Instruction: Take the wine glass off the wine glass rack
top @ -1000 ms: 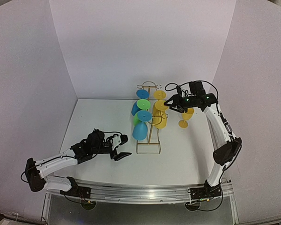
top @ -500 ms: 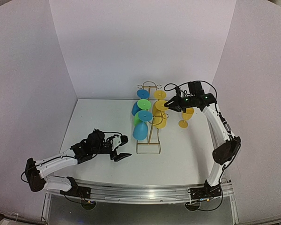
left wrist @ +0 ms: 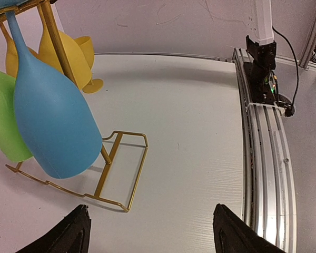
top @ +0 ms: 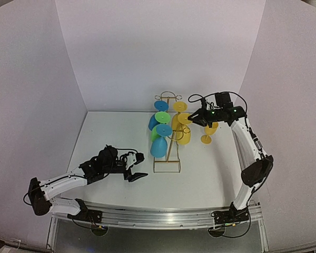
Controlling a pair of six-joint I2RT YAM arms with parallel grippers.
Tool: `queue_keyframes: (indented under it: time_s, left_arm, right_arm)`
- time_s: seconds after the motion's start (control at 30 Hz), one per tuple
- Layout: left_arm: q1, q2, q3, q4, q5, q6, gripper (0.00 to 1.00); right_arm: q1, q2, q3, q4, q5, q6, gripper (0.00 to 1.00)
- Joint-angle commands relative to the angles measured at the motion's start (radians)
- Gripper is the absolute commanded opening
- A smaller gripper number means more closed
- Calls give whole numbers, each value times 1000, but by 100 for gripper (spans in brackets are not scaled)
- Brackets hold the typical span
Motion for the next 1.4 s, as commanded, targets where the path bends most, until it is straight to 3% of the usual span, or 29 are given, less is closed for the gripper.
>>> queue_keyframes:
  time_s: [0.0,0.23,1.03,1.37]
  left_arm:
    - [4,-13,34,7,20,8,79]
    - [4,-14,34,11,22,10,79]
    - [5,-32,23,19,47,17,79]
    - [5,-31,25,22,48,28,79]
  right_arm:
    - [-4,-29,-11,-21,18,4,18]
    - [-4,-32,-6,-19,1,23,0]
    - [-42,-93,-26,7,-6,123,0]
    - [-27,-107,-123,95,-13,178,0]
